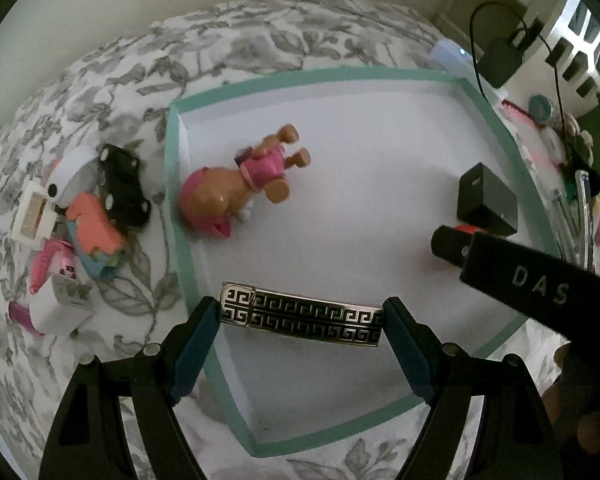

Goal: Organize rigid objects
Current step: 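Carry the gold bar and red bottle over the teal tray, then lower and release the gold bar and red bottle inside the tray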

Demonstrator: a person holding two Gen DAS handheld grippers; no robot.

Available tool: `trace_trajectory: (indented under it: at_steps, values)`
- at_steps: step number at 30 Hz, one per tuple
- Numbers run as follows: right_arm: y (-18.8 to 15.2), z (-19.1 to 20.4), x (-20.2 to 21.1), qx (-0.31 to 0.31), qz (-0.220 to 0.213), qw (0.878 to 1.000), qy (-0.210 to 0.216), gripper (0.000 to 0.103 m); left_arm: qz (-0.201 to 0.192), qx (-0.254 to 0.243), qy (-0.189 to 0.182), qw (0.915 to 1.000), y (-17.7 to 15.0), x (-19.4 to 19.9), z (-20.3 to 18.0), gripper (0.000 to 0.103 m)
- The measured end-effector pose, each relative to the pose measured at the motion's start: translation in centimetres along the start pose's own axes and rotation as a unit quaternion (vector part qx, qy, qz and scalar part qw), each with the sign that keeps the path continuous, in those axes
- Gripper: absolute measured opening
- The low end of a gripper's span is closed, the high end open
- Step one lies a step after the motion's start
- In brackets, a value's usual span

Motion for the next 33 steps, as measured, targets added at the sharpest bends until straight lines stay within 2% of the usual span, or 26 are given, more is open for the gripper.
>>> trace_trajectory:
  at_steps: [8,14,26,33]
  values:
    - [0.1,0.2,-0.1,0.004,-0.001,1.000,-0.003,0.080,0.015,-0.019,-0.011,0.9996,-0.7,-1.1,-1.1,0.084]
    - [0.0,0.2,-0.1,0.008,-0.001,1.000,-0.004,0.080,0.011,-0.025,-0.011,0.9996,-0.7,-1.5,-1.4,0.084]
    - [-0.4,1.5,-0.7,0.041,0.003,0.999,-0.012,0.080,0.007,0.035,0.002,0.9994,-0.8,-1.0,1.5,0.084]
    - [-0.7,2.4,-0.5,0.065,0.005,0.998,-0.006,0.080,0.013,0.056,-0.019,0.9982,-0.3,-0.5,1.2,0.084]
Point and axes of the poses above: each gripper's, at about its wrist camera, not at the fingertips, and x roughly against the way its jaws point, z to its left, y to its top, the point moved 4 cm from there along -x, roughly the way its jaws point, and after that the axes turned 8 degrees about -x, right-handed, at the moved point
